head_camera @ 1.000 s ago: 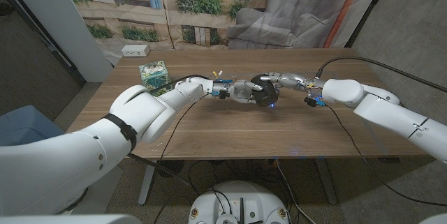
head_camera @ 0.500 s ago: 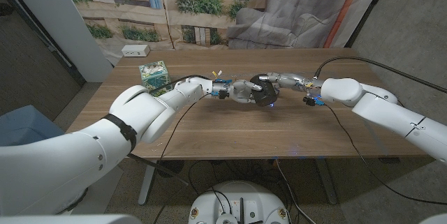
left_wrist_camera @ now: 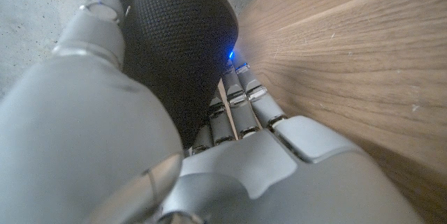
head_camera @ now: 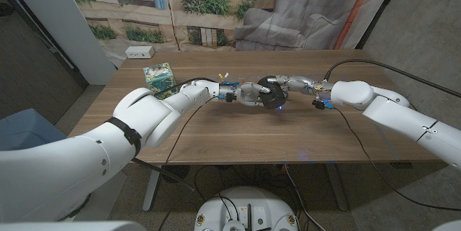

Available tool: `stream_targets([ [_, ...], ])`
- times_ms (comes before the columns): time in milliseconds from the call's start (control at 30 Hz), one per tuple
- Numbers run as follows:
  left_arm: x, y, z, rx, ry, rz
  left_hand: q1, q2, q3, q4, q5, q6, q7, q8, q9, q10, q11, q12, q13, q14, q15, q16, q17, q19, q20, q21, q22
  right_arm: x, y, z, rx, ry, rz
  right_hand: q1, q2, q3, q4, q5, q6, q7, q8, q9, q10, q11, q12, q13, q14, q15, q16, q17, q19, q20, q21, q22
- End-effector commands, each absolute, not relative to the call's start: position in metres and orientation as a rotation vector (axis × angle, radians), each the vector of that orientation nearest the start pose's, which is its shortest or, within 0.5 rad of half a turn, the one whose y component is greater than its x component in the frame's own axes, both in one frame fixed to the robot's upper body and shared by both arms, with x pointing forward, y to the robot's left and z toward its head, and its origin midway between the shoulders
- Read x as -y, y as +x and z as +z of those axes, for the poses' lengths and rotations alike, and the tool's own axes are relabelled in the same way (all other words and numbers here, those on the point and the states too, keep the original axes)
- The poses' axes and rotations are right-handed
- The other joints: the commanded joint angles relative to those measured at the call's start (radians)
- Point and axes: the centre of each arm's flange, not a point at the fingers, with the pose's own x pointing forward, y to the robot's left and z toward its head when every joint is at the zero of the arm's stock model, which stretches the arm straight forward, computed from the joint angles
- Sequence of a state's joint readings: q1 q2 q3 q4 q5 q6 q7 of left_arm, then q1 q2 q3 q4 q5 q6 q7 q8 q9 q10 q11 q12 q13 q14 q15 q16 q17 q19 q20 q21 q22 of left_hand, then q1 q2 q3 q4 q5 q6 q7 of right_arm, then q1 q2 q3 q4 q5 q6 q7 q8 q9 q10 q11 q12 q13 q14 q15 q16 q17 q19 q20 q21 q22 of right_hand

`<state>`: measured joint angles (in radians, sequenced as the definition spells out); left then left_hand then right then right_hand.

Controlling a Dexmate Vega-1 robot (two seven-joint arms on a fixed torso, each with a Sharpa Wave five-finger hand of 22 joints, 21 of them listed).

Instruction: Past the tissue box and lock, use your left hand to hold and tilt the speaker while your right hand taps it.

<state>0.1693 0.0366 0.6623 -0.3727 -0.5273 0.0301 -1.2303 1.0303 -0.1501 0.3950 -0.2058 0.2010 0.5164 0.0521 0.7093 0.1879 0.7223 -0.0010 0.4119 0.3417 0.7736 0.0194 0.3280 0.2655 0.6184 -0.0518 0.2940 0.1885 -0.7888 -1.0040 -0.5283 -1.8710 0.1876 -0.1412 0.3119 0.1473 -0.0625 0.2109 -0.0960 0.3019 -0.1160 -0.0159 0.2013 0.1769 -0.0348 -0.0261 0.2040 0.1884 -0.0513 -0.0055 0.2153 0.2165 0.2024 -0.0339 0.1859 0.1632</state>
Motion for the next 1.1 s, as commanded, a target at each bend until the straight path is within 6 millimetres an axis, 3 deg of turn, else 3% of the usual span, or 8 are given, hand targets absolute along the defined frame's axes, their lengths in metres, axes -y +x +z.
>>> stream_targets([
  [33,-0.05,0.679,-0.008,0.014,0.174,-1.389,0.045,0.28,0.039,0.029,0.001,0.292,-0.074,0.058,0.005,0.259,-0.176,0.006,0.145,0.119,-0.254,0.007,0.033,0.004,-0.104,0.007,0.005,0.245,0.565,0.029,0.439,-0.973,0.521,-0.005,0.007,0.002,0.009,0.004,0.006,-0.001,0.004,0.003,0.005,0.001,-0.003,0.002,0.002,0.001,0.006,0.001,0.007,0.004,0.001,0.001],
  [400,-0.052,0.682,-0.009,0.011,0.17,-1.36,0.046,0.278,0.039,0.029,0.001,0.297,-0.072,0.056,0.005,0.263,-0.176,0.004,0.146,0.123,-0.254,0.006,0.035,0.003,-0.105,0.009,0.005,0.243,0.56,0.037,0.466,-0.977,0.52,-0.012,0.006,-0.003,0.012,0.009,0.01,0.003,0.004,0.003,0.005,0.002,-0.004,0.002,0.002,0.007,0.005,0.002,0.007,0.009,0.001,0.001],
  [500,-0.053,0.683,-0.008,0.013,0.167,-1.354,0.045,0.278,0.039,0.03,0.001,0.298,-0.073,0.055,0.005,0.264,-0.175,0.003,0.147,0.124,-0.253,0.005,0.036,0.003,-0.105,0.009,0.006,0.243,0.558,0.039,0.474,-0.976,0.515,-0.016,0.005,-0.007,0.014,0.012,0.011,0.003,0.003,0.003,0.005,0.001,-0.005,0.002,0.0,0.014,0.004,0.002,0.013,0.023,0.002,0.002],
  [1100,-0.062,0.685,-0.001,0.043,0.192,-1.345,0.046,0.277,0.041,0.03,0.001,0.302,-0.072,0.049,0.004,0.267,-0.175,-0.004,0.148,0.127,-0.254,0.0,0.039,0.002,-0.103,0.012,0.006,0.255,0.553,0.044,0.528,-0.9,0.457,-0.026,0.002,-0.016,0.017,0.022,0.021,0.003,0.002,0.003,0.014,0.005,-0.003,0.002,0.008,0.015,0.006,0.002,0.018,0.024,0.002,0.002],
])
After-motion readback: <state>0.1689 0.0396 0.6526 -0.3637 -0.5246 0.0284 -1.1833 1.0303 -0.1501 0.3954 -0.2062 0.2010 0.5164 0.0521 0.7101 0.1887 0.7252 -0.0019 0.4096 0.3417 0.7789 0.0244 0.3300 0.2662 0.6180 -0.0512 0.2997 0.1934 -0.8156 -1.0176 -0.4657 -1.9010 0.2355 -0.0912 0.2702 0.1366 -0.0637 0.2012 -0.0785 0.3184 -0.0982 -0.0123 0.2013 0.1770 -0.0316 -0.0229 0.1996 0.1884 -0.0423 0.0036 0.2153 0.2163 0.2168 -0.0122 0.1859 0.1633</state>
